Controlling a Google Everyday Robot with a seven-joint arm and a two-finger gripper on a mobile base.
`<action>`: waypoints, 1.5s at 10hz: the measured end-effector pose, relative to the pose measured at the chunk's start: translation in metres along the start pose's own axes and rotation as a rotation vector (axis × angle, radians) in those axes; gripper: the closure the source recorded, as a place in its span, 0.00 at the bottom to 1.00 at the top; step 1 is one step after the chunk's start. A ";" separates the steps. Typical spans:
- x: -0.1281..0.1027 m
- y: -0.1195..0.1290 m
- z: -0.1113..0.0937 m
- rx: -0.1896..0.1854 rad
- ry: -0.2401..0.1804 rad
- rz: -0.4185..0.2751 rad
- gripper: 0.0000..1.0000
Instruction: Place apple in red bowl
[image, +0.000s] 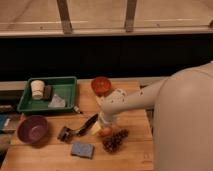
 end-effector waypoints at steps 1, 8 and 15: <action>-0.001 0.000 0.002 -0.002 0.003 -0.007 0.22; 0.009 0.006 0.006 0.083 0.008 -0.050 0.92; -0.009 -0.016 -0.094 -0.023 -0.214 0.017 1.00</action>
